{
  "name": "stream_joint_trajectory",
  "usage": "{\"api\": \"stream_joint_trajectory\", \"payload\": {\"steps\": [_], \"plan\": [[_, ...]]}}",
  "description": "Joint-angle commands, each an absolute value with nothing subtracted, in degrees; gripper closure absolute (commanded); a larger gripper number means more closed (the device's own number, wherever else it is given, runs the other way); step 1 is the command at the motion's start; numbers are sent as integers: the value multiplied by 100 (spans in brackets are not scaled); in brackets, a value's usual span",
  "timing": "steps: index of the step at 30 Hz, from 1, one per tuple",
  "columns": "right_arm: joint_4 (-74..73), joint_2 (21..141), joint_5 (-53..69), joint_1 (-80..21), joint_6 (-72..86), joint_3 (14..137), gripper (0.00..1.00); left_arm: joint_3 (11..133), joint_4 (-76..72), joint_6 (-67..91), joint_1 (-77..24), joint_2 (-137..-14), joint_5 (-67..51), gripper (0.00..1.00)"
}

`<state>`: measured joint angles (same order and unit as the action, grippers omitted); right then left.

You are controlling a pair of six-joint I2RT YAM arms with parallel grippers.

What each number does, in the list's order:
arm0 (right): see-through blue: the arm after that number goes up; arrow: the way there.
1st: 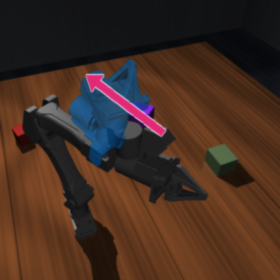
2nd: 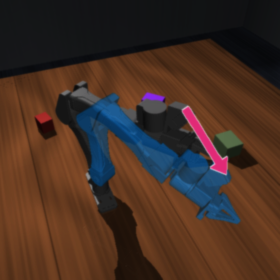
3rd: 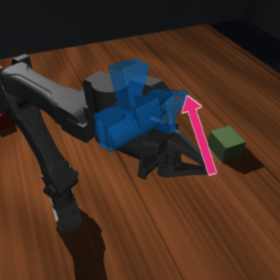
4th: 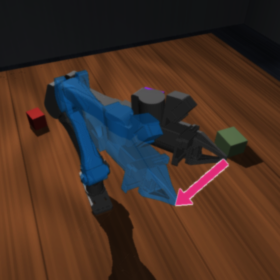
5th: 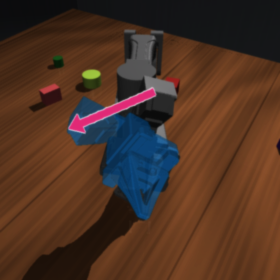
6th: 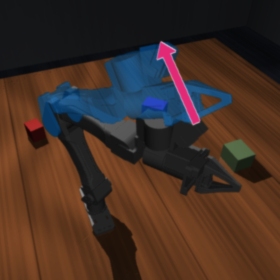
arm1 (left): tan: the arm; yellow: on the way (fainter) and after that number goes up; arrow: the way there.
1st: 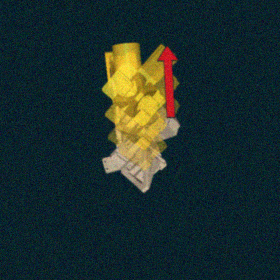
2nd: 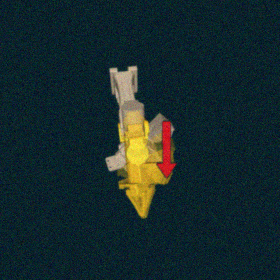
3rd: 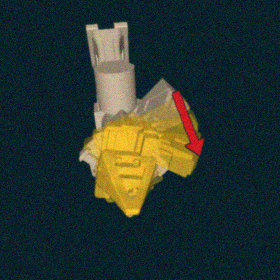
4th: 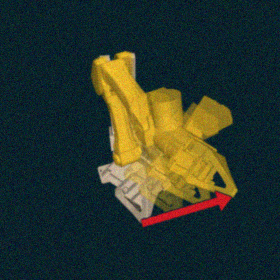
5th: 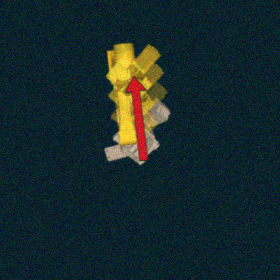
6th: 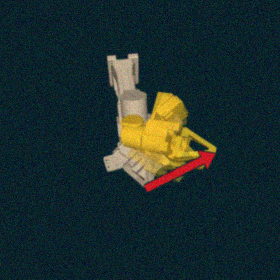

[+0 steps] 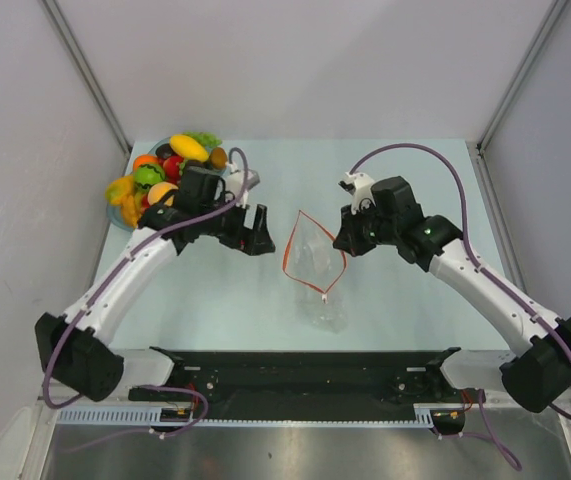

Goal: Place the food in the zip-top bag and seal the zipper
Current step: Open the zipper of the food storage bag, then pick up the fake fruit from the bin.

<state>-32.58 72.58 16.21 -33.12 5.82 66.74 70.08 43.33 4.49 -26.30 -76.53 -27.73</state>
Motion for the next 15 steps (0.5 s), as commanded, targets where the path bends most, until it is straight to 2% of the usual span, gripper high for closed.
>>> {"api": "stream_joint_trajectory", "payload": {"steps": [1,4,8,13,15], "plan": [[-3077,7084,1652,-3270,878,6548,100,7110,3420,554,-2382,-6813,-2454,0],[-2927,7198,1600,-3252,1168,6565,100,7477,3821,405,-1786,-6864,-2119,0],[-2821,7531,1608,-3261,1485,6723,100,7743,4008,54,-391,-6979,-1977,0],[-2716,7866,1503,-3366,1652,6908,100,7892,3771,-263,342,-7180,-1039,0],[-2663,7997,1503,-3375,1705,6952,100,7893,3665,-491,571,-7355,-1037,0]]}}
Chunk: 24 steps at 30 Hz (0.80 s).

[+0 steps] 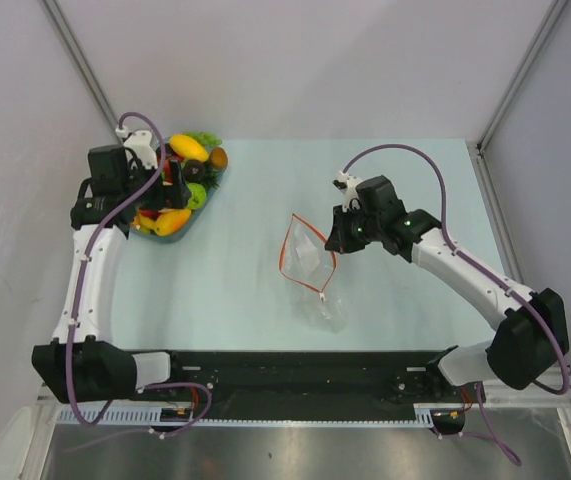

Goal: Place the food in the zip-top bag and seal the zipper
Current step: Pick up the fake fruit from the bin.

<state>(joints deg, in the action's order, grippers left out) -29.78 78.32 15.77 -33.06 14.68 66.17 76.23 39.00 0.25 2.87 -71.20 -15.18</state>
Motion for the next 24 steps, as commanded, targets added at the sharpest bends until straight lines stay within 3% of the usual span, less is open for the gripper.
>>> {"api": "stream_joint_trajectory", "payload": {"steps": [1,10,24], "plan": [[-2620,8033,1520,-3384,1705,6970,100,7893,3595,-753,623,-7417,-1063,0],[-1899,8112,2882,-3182,1670,6662,100,8095,3200,-1388,729,-8226,-852,0],[-1986,8244,2768,-3085,1477,6732,100,8016,2716,-2293,729,-9166,-1257,0]]}}
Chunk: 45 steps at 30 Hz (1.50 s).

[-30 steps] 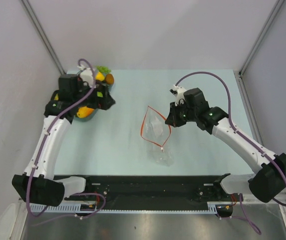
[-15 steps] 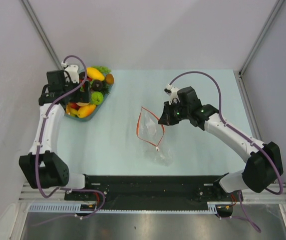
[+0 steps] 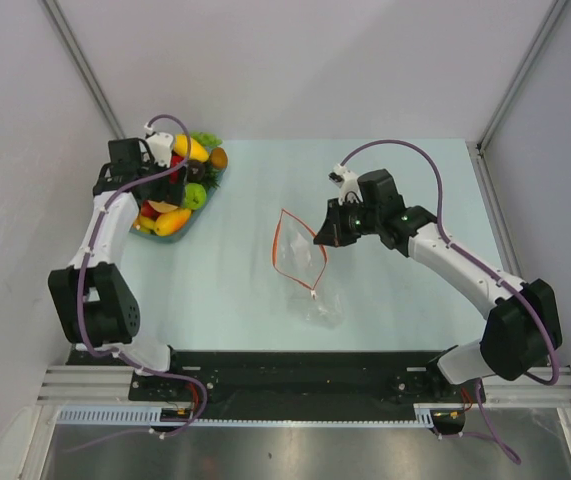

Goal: Place the food in the zip-top bag and seal the zipper
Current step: Pick up the fake fruit from the bin, then place the fake fruit in the zipper food storage bag.

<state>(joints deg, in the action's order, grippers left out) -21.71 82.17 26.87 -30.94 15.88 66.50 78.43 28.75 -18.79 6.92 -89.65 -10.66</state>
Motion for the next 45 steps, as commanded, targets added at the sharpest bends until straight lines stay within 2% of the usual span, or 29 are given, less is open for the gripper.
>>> {"api": "stream_joint_trajectory", "payload": {"steps": [1,6,9,12,13,18,19,24,25,29,32,37,39,45], "plan": [[-1986,8235,2777,-3085,1468,6724,100,7998,2707,-2294,729,-9202,-1283,0],[-1978,8244,2707,-3094,1415,6715,100,7814,2575,-2355,729,-9255,-1319,1],[-1960,8270,2593,-3094,1546,6732,100,7778,2592,-2329,738,-9255,-1283,5],[-1995,8384,2584,-3094,1696,6776,100,7752,2610,-2320,756,-9202,-1275,16],[-1986,8402,2662,-3094,1714,6776,100,7743,2593,-2303,765,-9167,-1266,22],[-1960,8552,2944,-3129,1775,6794,100,7743,2593,-2373,773,-9123,-1099,26],[-1960,8613,2953,-3129,1784,6811,100,7761,2593,-2382,782,-9123,-1064,33],[-2118,8797,2892,-3155,1881,6961,100,8199,2777,-2329,861,-8878,-1037,48],[-2127,8833,2918,-3155,1933,6987,100,8278,2812,-2320,861,-8790,-1142,52],[-2013,8947,3014,-3217,2188,7005,100,8499,3049,-1970,809,-8158,-1967,56],[-1934,8974,3234,-3261,2302,7057,100,8412,3216,-1733,432,-7657,-2627,57],[-1916,8965,3594,-3270,2391,7137,100,7850,3006,-1126,-1131,-6918,-3120,56],[-1925,8930,3673,-3270,2426,7180,100,7542,2839,-827,-1850,-6812,-3208,56],[-1627,8824,4349,-3234,2776,7330,100,6619,2154,-325,-2855,-6802,-3402,55]]}}
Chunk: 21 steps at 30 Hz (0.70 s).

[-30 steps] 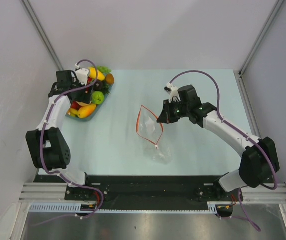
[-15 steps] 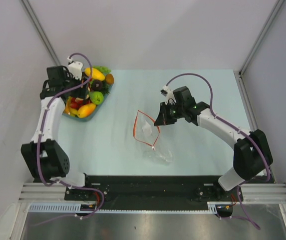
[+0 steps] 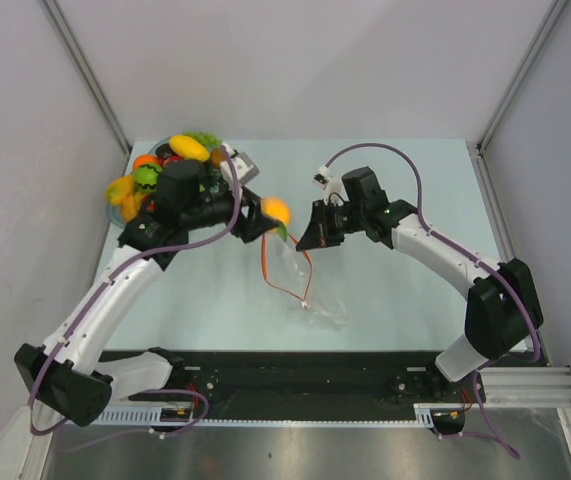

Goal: Place the food in the zip-top bag and seal the zipper
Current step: Place the fake fruit in the zipper food storage bag.

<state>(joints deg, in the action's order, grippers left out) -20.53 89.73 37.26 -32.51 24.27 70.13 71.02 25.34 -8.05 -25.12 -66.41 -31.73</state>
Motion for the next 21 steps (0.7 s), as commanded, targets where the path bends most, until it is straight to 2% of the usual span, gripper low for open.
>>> {"api": "stream_joint_trajectory", "payload": {"steps": [1,8,16,17,18,19,20,21], "plan": [[-1530,8816,4429,-3226,2847,7356,100,6549,2119,-351,-2917,-6829,-3384,55],[-792,8692,5027,-3032,3532,7102,100,6083,2407,-650,-3120,-6943,-2954,51],[411,8622,5589,-2848,4297,6610,100,6143,3101,-1115,-3331,-7171,-2382,45],[491,8613,5607,-2848,4350,6557,100,6248,3207,-1177,-3444,-7224,-2234,43],[544,8605,5642,-2839,4411,6487,100,6327,3312,-1221,-3498,-7268,-2145,30],[623,8596,5669,-2813,4412,6469,100,6520,3522,-1213,-3507,-7364,-2118,24],[659,8587,5695,-2786,4412,6443,100,6591,3585,-1152,-3498,-7365,-2057,12],[737,8535,5721,-2777,4421,6390,100,6653,3629,-1064,-3481,-7322,-2074,7]]}}
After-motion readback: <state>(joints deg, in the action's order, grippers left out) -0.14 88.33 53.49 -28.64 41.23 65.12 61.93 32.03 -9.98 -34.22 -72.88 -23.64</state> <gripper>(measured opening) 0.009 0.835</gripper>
